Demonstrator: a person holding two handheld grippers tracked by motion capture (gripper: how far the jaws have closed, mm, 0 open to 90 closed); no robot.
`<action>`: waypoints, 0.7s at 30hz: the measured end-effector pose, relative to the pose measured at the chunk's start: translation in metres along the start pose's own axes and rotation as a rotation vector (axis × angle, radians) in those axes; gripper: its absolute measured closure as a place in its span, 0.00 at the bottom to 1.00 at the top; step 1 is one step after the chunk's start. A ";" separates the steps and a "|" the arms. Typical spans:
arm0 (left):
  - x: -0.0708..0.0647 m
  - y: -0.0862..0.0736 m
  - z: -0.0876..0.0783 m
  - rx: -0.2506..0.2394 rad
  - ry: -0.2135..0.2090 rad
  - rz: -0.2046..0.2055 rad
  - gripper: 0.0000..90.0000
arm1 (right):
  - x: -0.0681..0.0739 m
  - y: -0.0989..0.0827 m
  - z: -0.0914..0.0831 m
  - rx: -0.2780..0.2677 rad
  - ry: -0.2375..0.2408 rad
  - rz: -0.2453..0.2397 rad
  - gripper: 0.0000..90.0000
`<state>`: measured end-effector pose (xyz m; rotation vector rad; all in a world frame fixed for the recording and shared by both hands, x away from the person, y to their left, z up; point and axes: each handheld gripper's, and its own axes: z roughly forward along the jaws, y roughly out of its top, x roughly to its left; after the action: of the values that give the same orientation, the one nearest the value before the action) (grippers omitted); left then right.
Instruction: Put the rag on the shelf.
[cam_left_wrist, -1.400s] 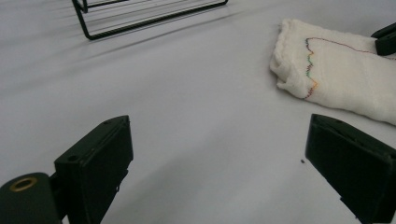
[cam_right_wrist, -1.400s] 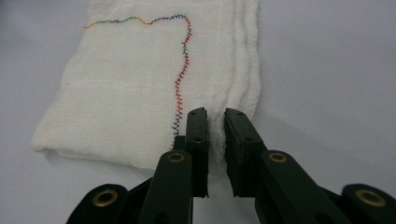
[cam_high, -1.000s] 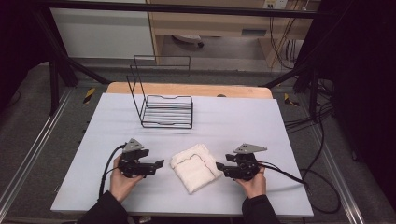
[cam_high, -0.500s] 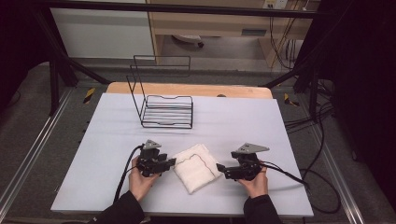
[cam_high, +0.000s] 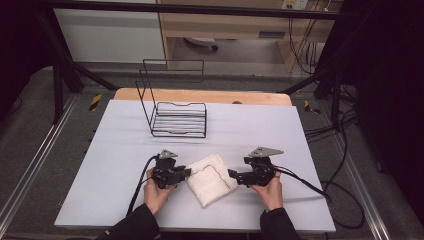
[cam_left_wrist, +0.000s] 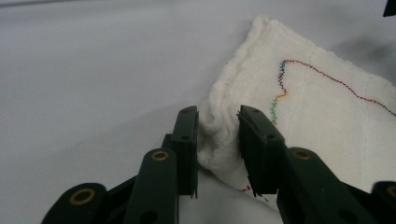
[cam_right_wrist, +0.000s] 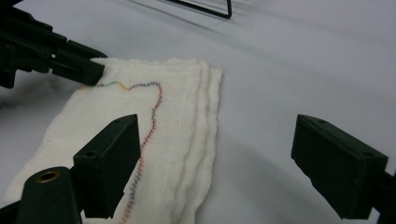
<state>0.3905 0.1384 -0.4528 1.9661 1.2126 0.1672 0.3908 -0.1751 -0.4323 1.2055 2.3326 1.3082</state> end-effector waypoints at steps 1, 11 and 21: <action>0.000 0.000 0.000 0.001 -0.003 -0.001 0.78 | -0.001 0.003 0.004 -0.004 0.004 0.006 0.19; -0.001 -0.001 0.001 0.006 -0.014 0.010 0.85 | -0.001 0.025 0.049 0.054 -0.001 0.033 0.31; -0.002 -0.002 0.001 -0.005 -0.011 0.057 0.86 | 0.003 0.033 0.079 0.114 -0.026 0.021 0.50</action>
<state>0.3885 0.1368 -0.4541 1.9962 1.1483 0.1877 0.4488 -0.1150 -0.4524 1.2762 2.4116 1.1721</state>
